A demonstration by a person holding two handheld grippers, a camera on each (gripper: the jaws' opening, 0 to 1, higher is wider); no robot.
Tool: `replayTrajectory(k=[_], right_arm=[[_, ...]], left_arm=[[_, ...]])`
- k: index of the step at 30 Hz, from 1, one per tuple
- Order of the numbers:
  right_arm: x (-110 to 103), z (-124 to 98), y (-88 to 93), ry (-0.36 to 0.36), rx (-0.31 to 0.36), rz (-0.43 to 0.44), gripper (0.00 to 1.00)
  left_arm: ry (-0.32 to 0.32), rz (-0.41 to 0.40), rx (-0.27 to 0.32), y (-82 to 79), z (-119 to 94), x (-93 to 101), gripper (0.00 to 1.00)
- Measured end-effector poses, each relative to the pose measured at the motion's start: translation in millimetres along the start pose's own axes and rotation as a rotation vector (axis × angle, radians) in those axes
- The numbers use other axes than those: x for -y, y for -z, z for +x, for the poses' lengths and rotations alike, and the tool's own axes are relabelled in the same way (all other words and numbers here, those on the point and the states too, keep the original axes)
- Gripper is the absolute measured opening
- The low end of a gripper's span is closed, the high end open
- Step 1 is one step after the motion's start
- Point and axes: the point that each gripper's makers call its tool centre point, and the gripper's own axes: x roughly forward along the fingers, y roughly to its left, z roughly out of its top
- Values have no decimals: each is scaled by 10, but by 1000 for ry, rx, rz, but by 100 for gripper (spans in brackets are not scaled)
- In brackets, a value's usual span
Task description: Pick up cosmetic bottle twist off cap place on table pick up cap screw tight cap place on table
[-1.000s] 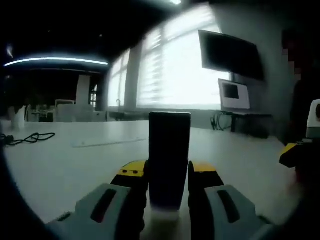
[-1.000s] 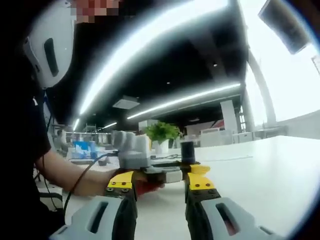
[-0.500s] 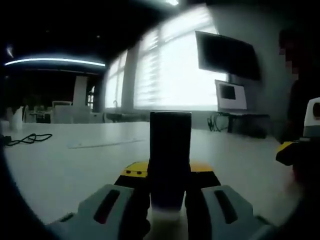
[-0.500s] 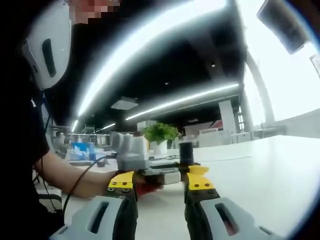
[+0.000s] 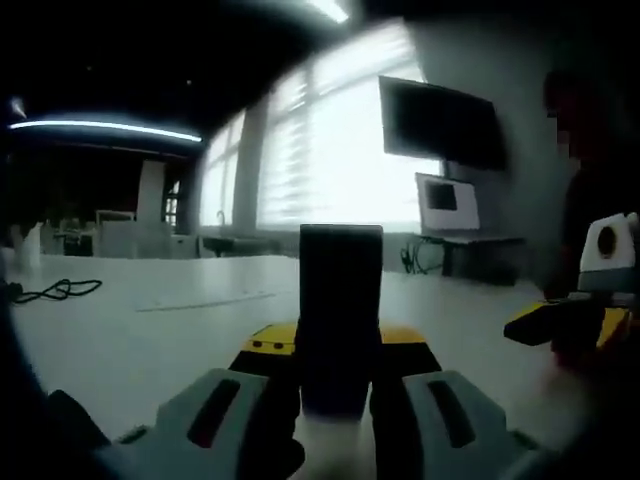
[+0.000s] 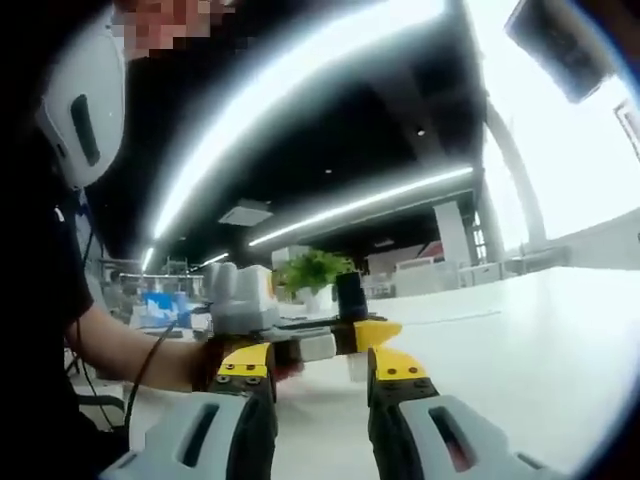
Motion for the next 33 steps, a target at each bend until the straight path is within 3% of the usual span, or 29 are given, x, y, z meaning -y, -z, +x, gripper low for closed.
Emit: replayTrajectory(k=[12,16,33], right_arm=[[-20,17,20,6,-13,-11,29],[-33,20,28,4,-18,-18,29],[-44,27,25,11,-22,-21,27]], left_arm=[[15,6,2,-150,-447,-28,16],[10,-32,-2,-180,-609,-48,16],[47,13,-17,-162,-1255,114,16]])
